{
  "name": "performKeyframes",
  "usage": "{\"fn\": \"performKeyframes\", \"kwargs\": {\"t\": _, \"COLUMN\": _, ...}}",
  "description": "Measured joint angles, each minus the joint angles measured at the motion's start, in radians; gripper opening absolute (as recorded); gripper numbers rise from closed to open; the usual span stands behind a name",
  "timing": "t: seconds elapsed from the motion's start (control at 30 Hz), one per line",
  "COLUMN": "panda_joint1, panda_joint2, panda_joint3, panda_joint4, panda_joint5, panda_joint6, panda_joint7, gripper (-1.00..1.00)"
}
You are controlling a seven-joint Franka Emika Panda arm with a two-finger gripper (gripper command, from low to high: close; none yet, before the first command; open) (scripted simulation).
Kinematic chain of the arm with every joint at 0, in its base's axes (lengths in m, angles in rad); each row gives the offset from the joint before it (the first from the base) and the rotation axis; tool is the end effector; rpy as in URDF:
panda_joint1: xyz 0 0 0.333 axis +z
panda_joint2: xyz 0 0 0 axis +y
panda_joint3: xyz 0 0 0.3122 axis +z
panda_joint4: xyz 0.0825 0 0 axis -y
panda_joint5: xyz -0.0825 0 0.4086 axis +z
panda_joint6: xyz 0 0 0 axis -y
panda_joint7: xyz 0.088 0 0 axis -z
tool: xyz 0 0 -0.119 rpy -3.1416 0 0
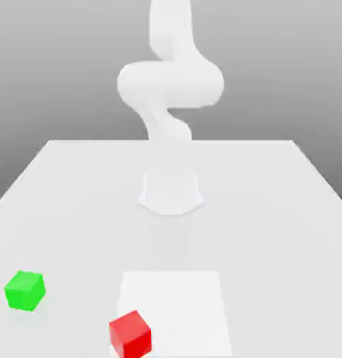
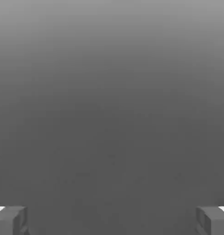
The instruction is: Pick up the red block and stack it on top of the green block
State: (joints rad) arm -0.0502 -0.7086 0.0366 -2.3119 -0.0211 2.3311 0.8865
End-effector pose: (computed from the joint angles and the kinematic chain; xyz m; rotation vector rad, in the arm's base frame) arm 0.4156 -0.0020 0.6624 -2.4498 1.1700 -0.9638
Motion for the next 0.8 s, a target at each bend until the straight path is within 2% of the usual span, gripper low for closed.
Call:
{"fn": "performKeyframes", "kwargs": {"t": 0.27, "panda_joint1": -0.139, "panda_joint2": 0.298, "panda_joint3": 0.096, "panda_joint4": -0.038, "panda_joint5": -0.081, "panda_joint6": 0.1, "panda_joint7": 0.289, "gripper": 0.0}}
{"fn": "performKeyframes", "kwargs": {"t": 0.53, "panda_joint1": -0.216, "panda_joint2": 0.589, "panda_joint3": 0.126, "panda_joint4": -0.076, "panda_joint5": -0.149, "panda_joint6": 0.198, "panda_joint7": 0.565, "gripper": 0.0}}
{"fn": "performKeyframes", "kwargs": {"t": 0.67, "panda_joint1": -0.239, "panda_joint2": 0.73, "panda_joint3": 0.118, "panda_joint4": -0.096, "panda_joint5": -0.148, "panda_joint6": 0.25, "panda_joint7": 0.677, "gripper": 0.0}}
{"fn": "performKeyframes", "kwargs": {"t": 0.8, "panda_joint1": -0.241, "panda_joint2": 0.863, "panda_joint3": 0.113, "panda_joint4": -0.117, "panda_joint5": -0.104, "panda_joint6": 0.305, "panda_joint7": 0.759, "gripper": 0.0}}
